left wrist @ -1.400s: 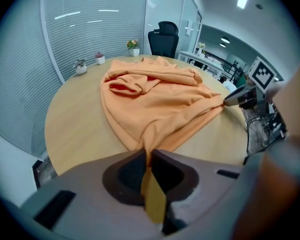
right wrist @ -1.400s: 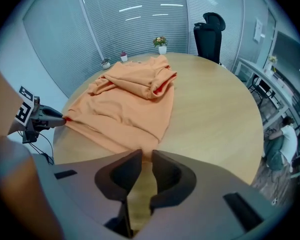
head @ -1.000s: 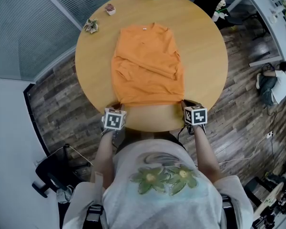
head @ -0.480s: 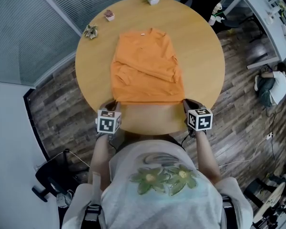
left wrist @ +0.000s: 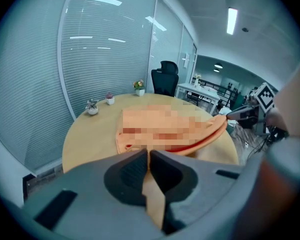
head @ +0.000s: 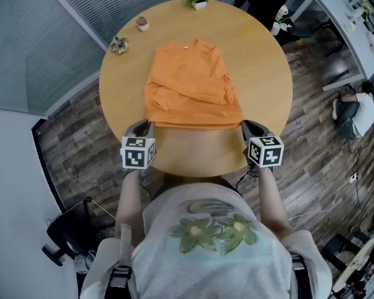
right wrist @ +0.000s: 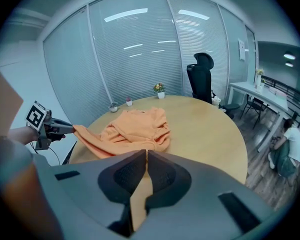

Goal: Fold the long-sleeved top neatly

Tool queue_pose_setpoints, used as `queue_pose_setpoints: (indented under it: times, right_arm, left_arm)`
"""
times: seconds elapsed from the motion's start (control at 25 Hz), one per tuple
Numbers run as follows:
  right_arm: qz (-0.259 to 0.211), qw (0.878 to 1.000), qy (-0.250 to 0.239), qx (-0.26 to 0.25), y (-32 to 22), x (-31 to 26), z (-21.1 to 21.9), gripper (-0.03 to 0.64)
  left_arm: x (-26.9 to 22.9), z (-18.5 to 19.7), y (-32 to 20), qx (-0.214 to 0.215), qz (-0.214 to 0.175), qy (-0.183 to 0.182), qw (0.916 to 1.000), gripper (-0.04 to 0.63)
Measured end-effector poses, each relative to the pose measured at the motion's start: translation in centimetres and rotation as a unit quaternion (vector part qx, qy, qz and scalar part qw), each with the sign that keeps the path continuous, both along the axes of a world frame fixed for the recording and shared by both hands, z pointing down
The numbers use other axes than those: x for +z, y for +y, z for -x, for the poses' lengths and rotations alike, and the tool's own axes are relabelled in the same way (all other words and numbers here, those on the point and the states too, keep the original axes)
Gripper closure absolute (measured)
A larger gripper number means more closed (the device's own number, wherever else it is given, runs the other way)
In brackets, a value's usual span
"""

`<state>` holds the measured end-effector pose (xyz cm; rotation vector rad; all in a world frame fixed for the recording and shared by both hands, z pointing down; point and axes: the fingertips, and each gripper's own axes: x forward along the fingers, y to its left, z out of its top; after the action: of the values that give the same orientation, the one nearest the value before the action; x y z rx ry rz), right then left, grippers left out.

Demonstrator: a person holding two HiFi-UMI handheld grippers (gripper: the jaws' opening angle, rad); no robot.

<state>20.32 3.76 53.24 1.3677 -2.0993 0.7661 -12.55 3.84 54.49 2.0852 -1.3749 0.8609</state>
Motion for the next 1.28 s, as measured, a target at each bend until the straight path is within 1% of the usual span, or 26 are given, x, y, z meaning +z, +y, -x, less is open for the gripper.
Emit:
queue_pose_setpoints:
  times: [0.36, 0.6, 0.76, 1.0, 1.2, 1.28]
  right_arm:
    - [-0.028, 1.0, -0.007, 0.0, -0.2, -2.2, 0.0, 0.594]
    - [-0.03, 0.999, -0.011, 0.0, 1.1, -2.9, -0.5, 0.594]
    - [-0.034, 0.999, -0.013, 0.003, 1.8, -3.6, -0.7, 0.594]
    - [-0.055, 0.998, -0.016, 0.016, 0.1, -4.9, -0.7, 0.594]
    - [-0.082, 0.996, -0.018, 0.019, -2.9, -6.2, -0.5, 0.594]
    - [-0.088, 0.996, -0.018, 0.019, -4.2, -6.5, -0.4, 0.594]
  left_arm:
    - [-1.3, 0.2, 0.3, -0.005, -0.004, 0.026, 0.9996, 0.578]
    - [-1.5, 0.1, 2.2, 0.005, 0.002, 0.026, 0.9997, 0.578]
    - [-1.7, 0.3, 2.8, 0.007, 0.004, 0.033, 0.9994, 0.578]
    - [-3.1, 0.4, 0.3, 0.006, -0.021, 0.037, 0.9991, 0.578]
    - [-4.8, 0.8, -3.2, 0.001, -0.051, 0.039, 0.9979, 0.578]
    - [-5.0, 0.9, -4.7, -0.002, -0.055, 0.042, 0.9976, 0.578]
